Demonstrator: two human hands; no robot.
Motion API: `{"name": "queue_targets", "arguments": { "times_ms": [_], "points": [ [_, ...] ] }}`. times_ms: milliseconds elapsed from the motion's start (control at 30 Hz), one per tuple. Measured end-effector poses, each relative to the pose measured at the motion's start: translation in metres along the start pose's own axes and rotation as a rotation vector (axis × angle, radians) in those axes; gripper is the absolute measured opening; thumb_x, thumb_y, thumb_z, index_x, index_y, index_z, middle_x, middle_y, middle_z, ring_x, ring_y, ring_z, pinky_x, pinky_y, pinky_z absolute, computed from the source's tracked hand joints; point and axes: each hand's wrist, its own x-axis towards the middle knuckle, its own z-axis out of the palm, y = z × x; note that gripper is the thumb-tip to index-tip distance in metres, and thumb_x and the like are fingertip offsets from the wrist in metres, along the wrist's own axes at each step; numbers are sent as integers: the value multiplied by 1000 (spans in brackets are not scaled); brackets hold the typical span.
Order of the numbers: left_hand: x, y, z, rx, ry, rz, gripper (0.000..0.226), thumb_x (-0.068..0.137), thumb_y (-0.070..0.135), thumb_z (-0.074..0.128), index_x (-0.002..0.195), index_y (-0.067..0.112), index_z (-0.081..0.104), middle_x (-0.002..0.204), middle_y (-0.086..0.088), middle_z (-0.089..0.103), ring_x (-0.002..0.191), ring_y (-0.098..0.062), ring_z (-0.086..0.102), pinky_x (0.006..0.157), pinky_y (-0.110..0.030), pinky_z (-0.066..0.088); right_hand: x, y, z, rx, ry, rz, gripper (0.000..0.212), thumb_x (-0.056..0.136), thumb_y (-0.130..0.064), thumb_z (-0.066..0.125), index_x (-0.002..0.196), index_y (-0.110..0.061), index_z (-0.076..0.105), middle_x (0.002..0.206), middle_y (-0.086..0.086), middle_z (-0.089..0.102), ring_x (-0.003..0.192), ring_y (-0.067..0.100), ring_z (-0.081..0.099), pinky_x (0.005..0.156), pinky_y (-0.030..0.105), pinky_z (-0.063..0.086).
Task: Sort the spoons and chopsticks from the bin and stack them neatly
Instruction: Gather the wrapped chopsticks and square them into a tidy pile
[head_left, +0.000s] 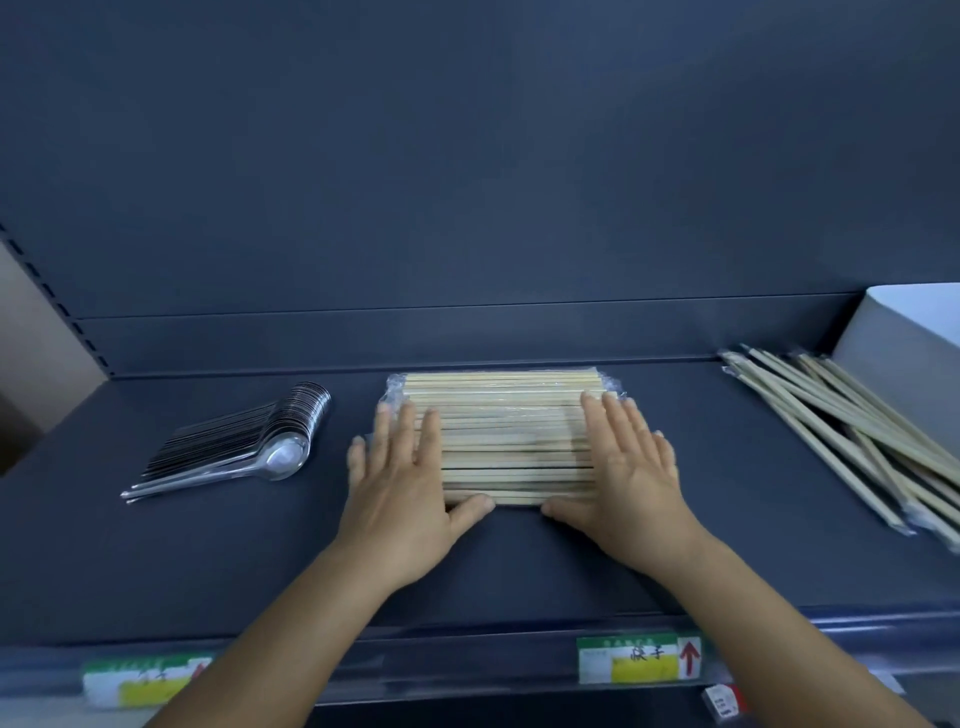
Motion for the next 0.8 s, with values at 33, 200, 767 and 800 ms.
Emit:
{"name": "queue_targets", "arguments": {
  "times_ms": [33, 200, 767, 800],
  "points": [
    [0, -3, -1, -17, -40, -57, 104, 78, 79, 30, 149, 19, -16, 156, -4, -24, 140, -24, -29, 114, -46, -10, 0, 2, -2, 17, -10, 64, 118, 70, -64, 65, 147, -28, -16, 158, -5, -14, 144, 15, -18, 116, 41, -6],
    [-4, -6, 0, -174, -126, -107, 104, 82, 71, 43, 150, 18, -14, 155, -4, -25, 143, -27, -22, 116, -44, 3, 0, 8, -5, 161, -127, 199, 123, 66, -64, 70, 148, -27, -14, 157, -6, -11, 146, 20, -4, 116, 39, 8],
    [-5, 25, -14, 74, -83, 34, 82, 95, 59, 26, 149, 13, -16, 156, -10, -22, 142, -29, -25, 115, -43, -9, -4, 6, -20, 155, -70, 109, 107, 74, -58, 67, 150, -17, 4, 157, -3, 5, 145, 18, 7, 117, 35, 13],
    [-5, 35, -16, 43, -66, 75, 81, 95, 57, 28, 149, 14, -15, 157, -9, -20, 143, -26, -22, 115, -40, -8, -4, 8, -23, 139, -56, 96, 103, 76, -57, 65, 149, -16, 7, 157, -2, 8, 145, 17, 7, 118, 35, 13]
  ]
}}
